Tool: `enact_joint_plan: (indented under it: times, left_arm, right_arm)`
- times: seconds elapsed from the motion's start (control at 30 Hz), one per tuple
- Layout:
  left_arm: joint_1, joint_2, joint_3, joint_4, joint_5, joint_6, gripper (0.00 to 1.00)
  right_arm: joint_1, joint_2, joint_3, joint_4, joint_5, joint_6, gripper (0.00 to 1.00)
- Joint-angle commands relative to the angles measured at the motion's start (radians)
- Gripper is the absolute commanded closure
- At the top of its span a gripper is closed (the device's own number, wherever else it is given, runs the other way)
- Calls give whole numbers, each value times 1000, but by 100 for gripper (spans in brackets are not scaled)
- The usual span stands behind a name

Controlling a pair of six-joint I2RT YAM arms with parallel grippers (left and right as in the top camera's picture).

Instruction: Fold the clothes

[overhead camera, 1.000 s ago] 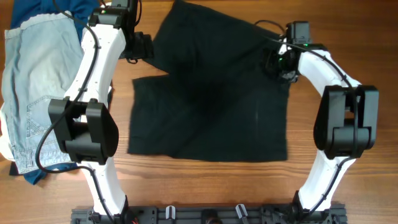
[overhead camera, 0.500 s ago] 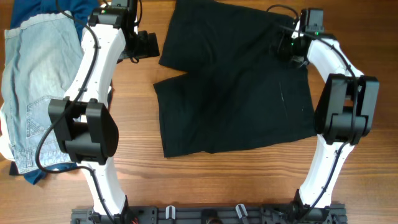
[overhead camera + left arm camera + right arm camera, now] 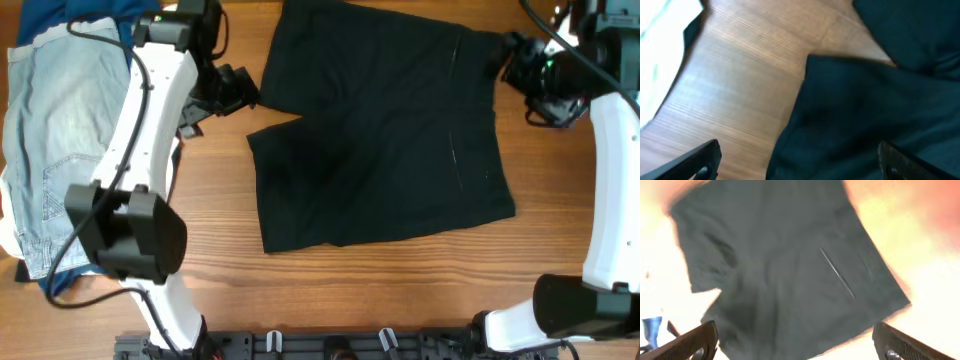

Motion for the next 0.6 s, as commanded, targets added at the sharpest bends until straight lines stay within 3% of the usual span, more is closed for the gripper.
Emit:
enact_joint_plan:
  times: [0.0, 0.13, 0.27, 0.37, 0.57]
  left_arm:
    - [-131, -93, -3, -68, -171, -240, 0]
    - [-278, -163, -134, -79, -246, -436, 0]
    - [-339, -230, -360, -14, -247, -606, 0]
    - [-345, -302, -533, 74, -189, -654, 0]
    - [-345, -472, -932, 491, 24, -723, 0]
  right_arm:
    - [-3, 31, -59, -69, 66, 79, 0]
    - [-3, 29, -125, -82, 66, 69, 0]
    - [-3, -10, -208, -62, 66, 69, 0]
    - [-3, -73, -315, -13, 66, 49, 0]
    - [-3, -241, -644, 157, 45, 43, 0]
